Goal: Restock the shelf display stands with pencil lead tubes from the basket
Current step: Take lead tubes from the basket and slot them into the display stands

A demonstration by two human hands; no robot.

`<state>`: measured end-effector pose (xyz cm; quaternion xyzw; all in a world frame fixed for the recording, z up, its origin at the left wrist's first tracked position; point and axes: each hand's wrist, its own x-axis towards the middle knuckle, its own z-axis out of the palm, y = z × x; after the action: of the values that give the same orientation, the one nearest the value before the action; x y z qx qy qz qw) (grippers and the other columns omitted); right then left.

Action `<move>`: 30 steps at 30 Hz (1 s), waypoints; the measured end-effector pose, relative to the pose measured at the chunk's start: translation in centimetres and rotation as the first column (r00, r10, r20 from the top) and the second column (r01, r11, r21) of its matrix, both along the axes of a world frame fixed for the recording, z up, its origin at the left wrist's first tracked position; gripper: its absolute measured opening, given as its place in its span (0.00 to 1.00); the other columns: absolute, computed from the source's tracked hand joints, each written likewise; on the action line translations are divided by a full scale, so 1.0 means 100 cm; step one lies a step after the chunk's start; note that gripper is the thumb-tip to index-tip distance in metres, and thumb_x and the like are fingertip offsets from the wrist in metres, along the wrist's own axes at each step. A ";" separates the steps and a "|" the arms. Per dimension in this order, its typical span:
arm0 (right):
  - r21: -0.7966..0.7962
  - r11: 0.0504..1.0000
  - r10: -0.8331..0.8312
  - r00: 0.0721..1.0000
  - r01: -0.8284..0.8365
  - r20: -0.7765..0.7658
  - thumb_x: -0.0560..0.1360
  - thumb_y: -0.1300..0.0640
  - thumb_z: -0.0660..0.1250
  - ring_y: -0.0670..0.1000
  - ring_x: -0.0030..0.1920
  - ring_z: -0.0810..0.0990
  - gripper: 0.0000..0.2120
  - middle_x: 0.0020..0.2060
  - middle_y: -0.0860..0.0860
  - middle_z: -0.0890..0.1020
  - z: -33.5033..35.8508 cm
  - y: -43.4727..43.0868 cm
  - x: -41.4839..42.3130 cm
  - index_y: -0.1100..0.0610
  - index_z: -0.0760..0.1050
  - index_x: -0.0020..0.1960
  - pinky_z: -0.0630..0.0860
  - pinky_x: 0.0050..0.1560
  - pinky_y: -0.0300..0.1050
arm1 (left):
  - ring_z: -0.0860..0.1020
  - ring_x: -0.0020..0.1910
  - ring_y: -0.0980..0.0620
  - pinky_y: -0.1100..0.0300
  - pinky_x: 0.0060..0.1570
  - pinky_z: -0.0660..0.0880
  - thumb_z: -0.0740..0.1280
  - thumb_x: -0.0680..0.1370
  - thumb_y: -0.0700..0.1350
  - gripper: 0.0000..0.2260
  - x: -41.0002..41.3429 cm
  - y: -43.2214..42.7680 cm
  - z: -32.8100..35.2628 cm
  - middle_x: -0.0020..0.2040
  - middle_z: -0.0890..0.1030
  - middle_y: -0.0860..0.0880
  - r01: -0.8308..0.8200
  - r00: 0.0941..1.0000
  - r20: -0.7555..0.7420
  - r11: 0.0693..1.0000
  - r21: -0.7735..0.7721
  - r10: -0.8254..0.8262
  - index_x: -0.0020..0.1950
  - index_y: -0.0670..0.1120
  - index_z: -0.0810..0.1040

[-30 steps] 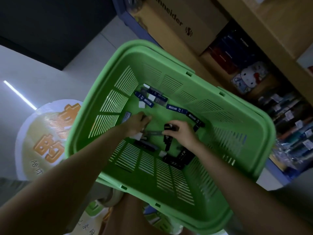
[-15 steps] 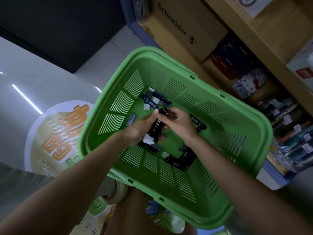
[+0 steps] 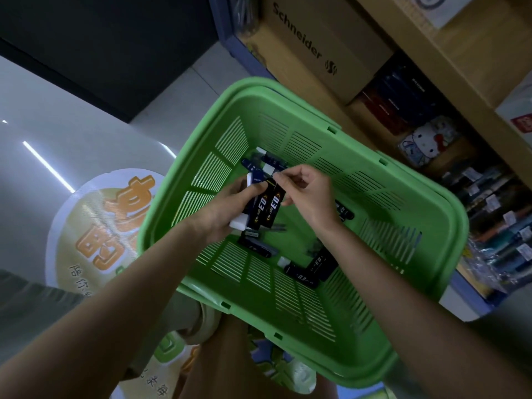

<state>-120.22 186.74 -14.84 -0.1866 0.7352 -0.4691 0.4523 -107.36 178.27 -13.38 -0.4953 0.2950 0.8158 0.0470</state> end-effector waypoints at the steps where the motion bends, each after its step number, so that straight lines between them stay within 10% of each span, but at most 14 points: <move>1: 0.004 1.000 0.016 0.999 -0.016 0.029 0.73 0.62 0.71 0.39 0.25 0.76 0.04 0.33 0.50 0.79 0.001 0.000 -0.002 0.62 0.77 0.45 0.74 0.27 0.32 | 0.84 0.42 0.48 0.56 0.37 0.81 0.65 0.75 0.47 0.20 0.002 -0.002 0.001 0.51 0.82 0.42 0.031 1.000 -0.001 0.999 -0.011 -0.031 0.66 0.47 0.68; 10: -0.012 0.998 0.055 0.982 -0.054 0.181 0.78 0.58 0.64 0.43 0.42 0.81 0.05 0.43 0.50 0.82 -0.002 -0.001 -0.002 0.58 0.77 0.50 0.78 0.40 0.35 | 0.80 0.32 0.51 0.57 0.34 0.81 0.70 0.69 0.37 0.21 -0.001 -0.005 0.009 0.47 0.81 0.42 0.121 0.992 -0.040 0.991 -0.063 -0.123 0.61 0.44 0.70; 14: 0.182 0.965 0.196 0.980 -0.188 -0.025 0.77 0.60 0.64 0.50 0.51 0.79 0.07 0.49 0.50 0.79 -0.048 0.019 -0.006 0.58 0.74 0.55 0.76 0.52 0.39 | 0.80 0.31 0.52 0.61 0.32 0.78 0.66 0.74 0.35 0.15 0.005 -0.015 0.013 0.41 0.78 0.45 0.116 0.993 0.002 0.981 -0.158 -0.117 0.59 0.44 0.69; 20: 0.508 0.655 0.680 0.729 -0.560 -0.073 0.74 0.57 0.69 0.54 0.65 0.70 0.22 0.63 0.54 0.73 -0.112 0.055 0.019 0.58 0.70 0.66 0.67 0.64 0.44 | 0.80 0.32 0.52 0.60 0.34 0.78 0.67 0.74 0.36 0.11 0.008 -0.020 0.017 0.40 0.78 0.47 0.137 0.989 -0.024 0.972 -0.190 -0.144 0.53 0.47 0.71; 27: 0.621 0.599 0.796 0.459 -0.505 -0.394 0.76 0.58 0.66 0.53 0.57 0.71 0.10 0.55 0.54 0.74 -0.127 0.055 0.032 0.58 0.72 0.56 0.68 0.54 0.43 | 0.80 0.31 0.53 0.61 0.32 0.78 0.66 0.74 0.36 0.11 0.005 -0.019 0.020 0.43 0.78 0.46 0.143 0.989 -0.010 0.970 -0.199 -0.148 0.53 0.48 0.71; 30: 0.616 0.597 0.795 0.484 -0.513 -0.367 0.78 0.58 0.64 0.53 0.56 0.74 0.09 0.54 0.55 0.76 -0.126 0.053 0.028 0.60 0.72 0.56 0.70 0.53 0.43 | 0.80 0.31 0.53 0.61 0.32 0.77 0.66 0.75 0.36 0.11 0.005 -0.017 0.019 0.42 0.79 0.46 0.139 0.990 0.011 0.971 -0.197 -0.140 0.54 0.48 0.72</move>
<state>-117.42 192.00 -27.46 -0.4967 0.7876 0.0070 0.3645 -106.82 176.53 -11.47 -0.4744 0.4084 0.7779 0.0546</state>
